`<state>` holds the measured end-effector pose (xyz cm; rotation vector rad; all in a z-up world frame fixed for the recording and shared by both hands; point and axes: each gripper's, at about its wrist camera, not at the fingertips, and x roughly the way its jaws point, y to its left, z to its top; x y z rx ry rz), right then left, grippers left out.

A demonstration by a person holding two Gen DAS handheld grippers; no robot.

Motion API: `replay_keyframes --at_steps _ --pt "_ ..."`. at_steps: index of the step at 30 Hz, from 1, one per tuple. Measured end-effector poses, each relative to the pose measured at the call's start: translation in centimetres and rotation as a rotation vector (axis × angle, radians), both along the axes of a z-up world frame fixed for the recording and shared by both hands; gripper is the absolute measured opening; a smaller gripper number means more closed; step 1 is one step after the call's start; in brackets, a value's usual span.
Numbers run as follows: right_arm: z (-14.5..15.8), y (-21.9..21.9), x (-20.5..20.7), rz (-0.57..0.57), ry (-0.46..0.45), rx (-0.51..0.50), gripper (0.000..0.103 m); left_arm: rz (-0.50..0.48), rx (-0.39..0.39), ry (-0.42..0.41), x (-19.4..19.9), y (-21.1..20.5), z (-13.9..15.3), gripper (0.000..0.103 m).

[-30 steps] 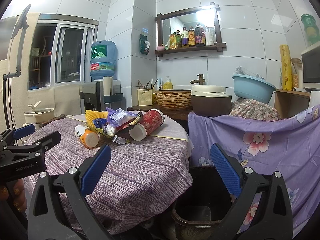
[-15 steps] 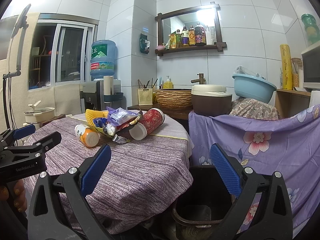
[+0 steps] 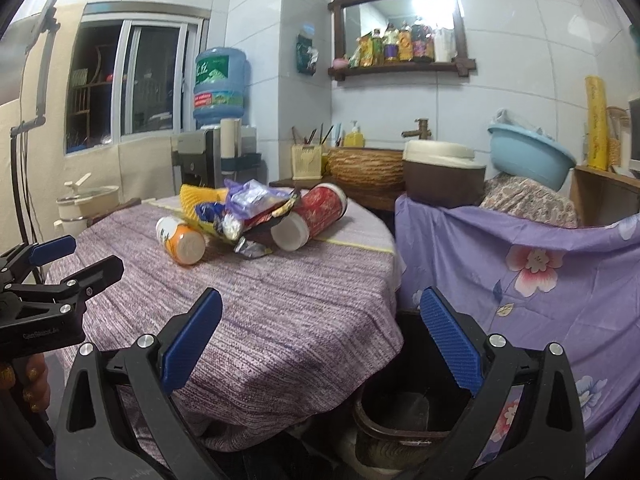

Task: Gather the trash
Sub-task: 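Reach the right tool to the white-orange bottle and close on it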

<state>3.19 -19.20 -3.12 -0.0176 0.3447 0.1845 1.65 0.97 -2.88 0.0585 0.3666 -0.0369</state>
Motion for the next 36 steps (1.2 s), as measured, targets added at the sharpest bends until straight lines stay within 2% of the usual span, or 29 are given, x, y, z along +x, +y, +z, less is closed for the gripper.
replay_keyframes --at_steps 8,11,15,19,21,27,33,36 --pt "-1.4 3.6 6.4 0.217 0.206 0.002 0.098 0.060 -0.037 0.124 2.1 4.7 -0.4 0.098" --pt "-1.1 6.3 9.1 0.350 0.284 0.024 0.098 0.105 -0.045 0.142 2.7 7.1 0.0 0.098" --pt "-0.3 10.4 11.0 0.539 0.320 0.046 0.098 0.171 -0.040 0.140 3.1 10.4 0.8 0.098" --pt "-0.2 15.2 13.3 0.675 0.354 -0.019 0.098 0.209 -0.076 0.141 3.1 12.7 1.2 0.098" --pt "-0.6 17.4 14.8 0.720 0.393 -0.085 0.098 0.223 -0.096 0.148 3.2 13.6 1.1 0.098" --pt "-0.9 20.8 18.5 0.676 0.393 -0.229 0.098 0.257 -0.127 0.155 3.2 15.6 0.5 0.098" --pt "-1.0 23.6 22.5 0.675 0.446 -0.303 0.098 0.239 -0.146 0.169 3.9 16.3 0.0 0.098" --pt "-1.2 25.7 23.8 0.662 0.460 -0.374 0.098 0.221 -0.149 0.171 4.2 16.3 -0.1 0.098"
